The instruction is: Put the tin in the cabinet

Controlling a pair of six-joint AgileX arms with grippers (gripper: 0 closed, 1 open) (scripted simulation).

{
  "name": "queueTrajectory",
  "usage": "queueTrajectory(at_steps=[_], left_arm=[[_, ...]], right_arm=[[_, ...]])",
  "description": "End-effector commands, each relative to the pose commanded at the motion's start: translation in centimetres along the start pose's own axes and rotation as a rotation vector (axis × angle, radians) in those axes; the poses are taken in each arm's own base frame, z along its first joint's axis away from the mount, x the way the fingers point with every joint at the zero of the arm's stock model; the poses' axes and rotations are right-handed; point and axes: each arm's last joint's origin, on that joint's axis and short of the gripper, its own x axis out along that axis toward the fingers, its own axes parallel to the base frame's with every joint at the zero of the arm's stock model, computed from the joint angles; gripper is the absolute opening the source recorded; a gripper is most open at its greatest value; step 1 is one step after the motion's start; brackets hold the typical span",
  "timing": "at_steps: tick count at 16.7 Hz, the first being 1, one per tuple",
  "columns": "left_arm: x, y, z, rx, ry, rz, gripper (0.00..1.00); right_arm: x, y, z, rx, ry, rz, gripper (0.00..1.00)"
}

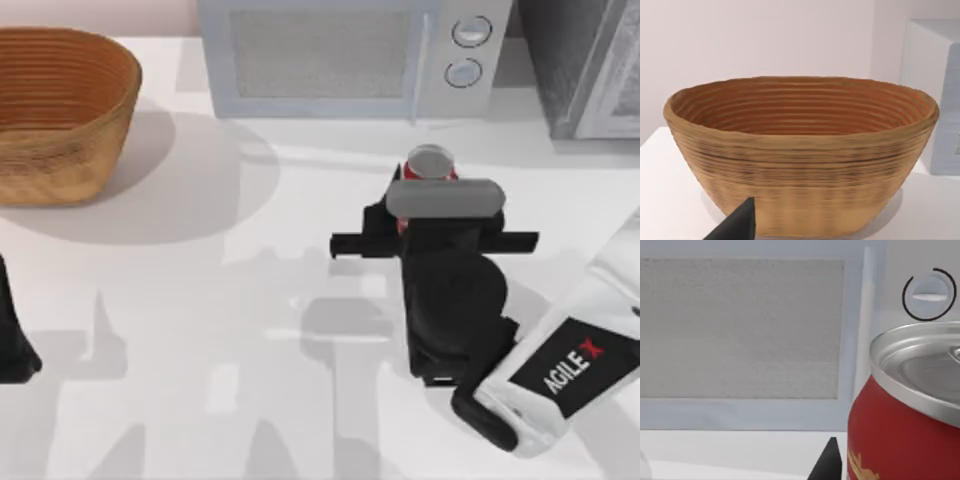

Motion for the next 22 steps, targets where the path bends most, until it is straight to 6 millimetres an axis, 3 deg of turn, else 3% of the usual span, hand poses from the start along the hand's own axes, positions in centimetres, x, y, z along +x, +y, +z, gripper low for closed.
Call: queueTrajectory(at_steps=[10,18,22], left_arm=[[0.0,0.0,0.0,0.0,0.0,0.0,1.0],[0.0,0.0,0.0,0.0,0.0,0.0,1.0],[0.0,0.0,0.0,0.0,0.0,0.0,1.0]], right_arm=[[-0.5,-0.6,6.9,0.024,-0.015,-0.001,0.0],[-0.7,-0.8,7.6,0.017,-0.009,-0.006,0.0],[0.2,-2.8,10.4,0.049,-0.063,-0.051,0.0]])
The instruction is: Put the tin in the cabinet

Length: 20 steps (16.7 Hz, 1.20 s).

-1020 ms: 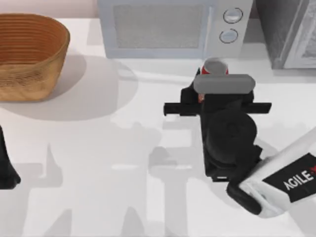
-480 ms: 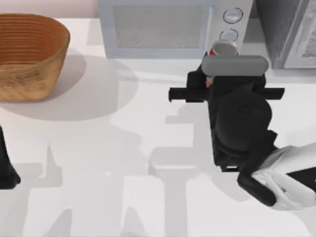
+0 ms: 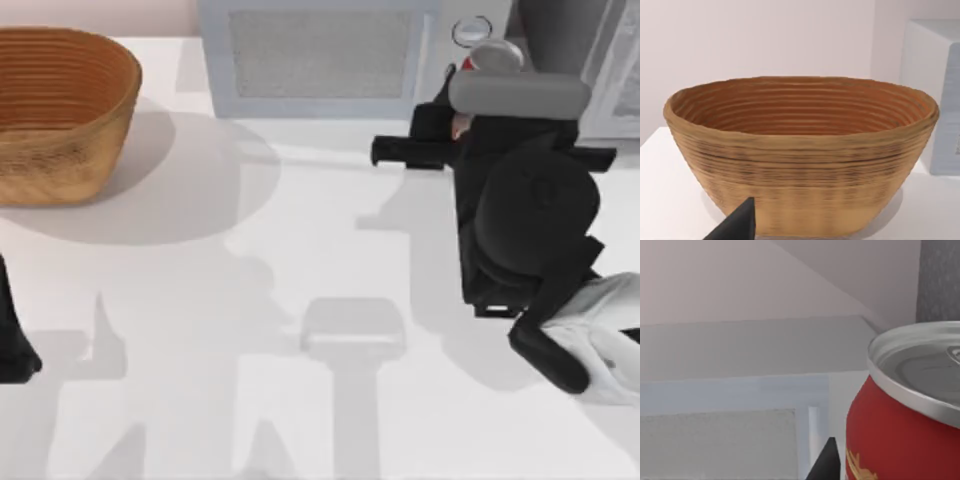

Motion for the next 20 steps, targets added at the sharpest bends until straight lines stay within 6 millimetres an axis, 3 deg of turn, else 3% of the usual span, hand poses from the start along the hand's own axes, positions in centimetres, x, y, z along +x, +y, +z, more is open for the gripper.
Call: queueTrajectory(at_steps=[4,9,14,20], left_arm=[[0.0,0.0,0.0,0.0,0.0,0.0,1.0],[0.0,0.0,0.0,0.0,0.0,0.0,1.0],[0.0,0.0,0.0,0.0,0.0,0.0,1.0],[0.0,0.0,0.0,0.0,0.0,0.0,1.0]], right_arm=[[0.2,-4.3,4.2,0.014,-0.051,-0.033,0.0],[-2.8,-11.3,7.2,0.0,-0.046,-0.038,0.0],[-7.8,-17.2,6.2,-0.025,0.012,-0.02,0.0],[-12.7,-20.9,2.0,-0.043,0.074,0.027,0.0]])
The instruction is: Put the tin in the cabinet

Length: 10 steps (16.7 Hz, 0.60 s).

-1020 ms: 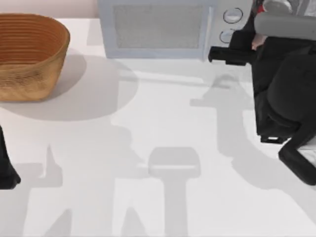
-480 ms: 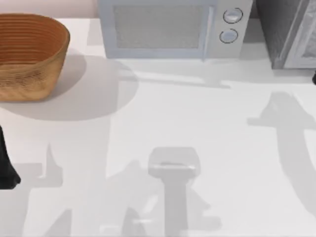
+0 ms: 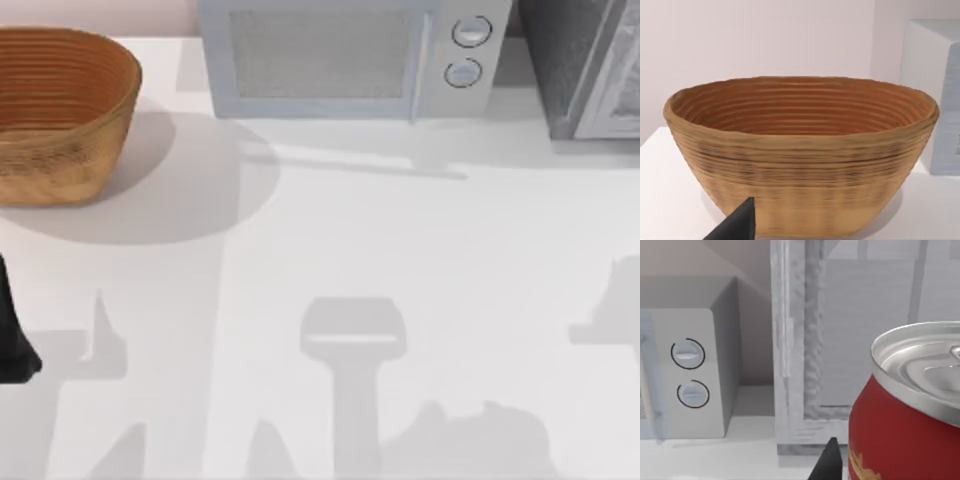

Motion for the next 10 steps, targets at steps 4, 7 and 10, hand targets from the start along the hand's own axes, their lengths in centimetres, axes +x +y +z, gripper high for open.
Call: queueTrajectory(at_steps=[4,7,10], left_arm=[[0.0,0.0,0.0,0.0,0.0,0.0,1.0],[0.0,0.0,0.0,0.0,0.0,0.0,1.0],[0.0,0.0,0.0,0.0,0.0,0.0,1.0]], right_arm=[[-1.4,-0.9,-2.4,0.001,0.002,0.022,0.0],[-1.9,-1.2,-3.3,0.004,-0.01,0.028,0.0],[-1.9,-1.3,-3.4,0.005,-0.014,0.029,0.0]])
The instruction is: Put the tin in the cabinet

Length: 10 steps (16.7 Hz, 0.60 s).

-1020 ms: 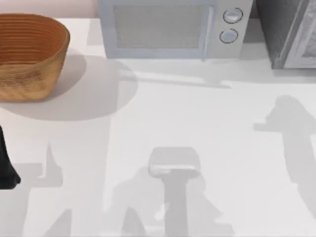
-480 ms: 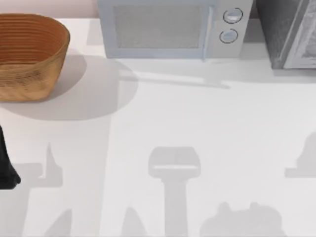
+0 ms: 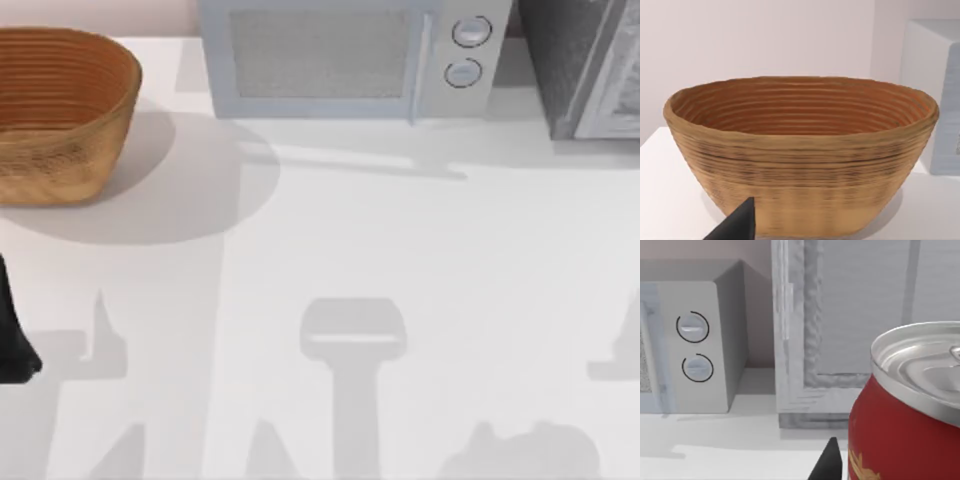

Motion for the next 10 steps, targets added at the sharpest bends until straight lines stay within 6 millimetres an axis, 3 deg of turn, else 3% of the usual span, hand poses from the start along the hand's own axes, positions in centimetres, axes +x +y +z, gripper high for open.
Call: queueTrajectory(at_steps=[6,10], left_arm=[[0.0,0.0,0.0,0.0,0.0,0.0,1.0],[0.0,0.0,0.0,0.0,0.0,0.0,1.0]], right_arm=[[0.0,0.0,0.7,0.002,-0.001,0.001,0.0],[0.0,0.2,4.4,0.003,0.002,0.004,0.0]])
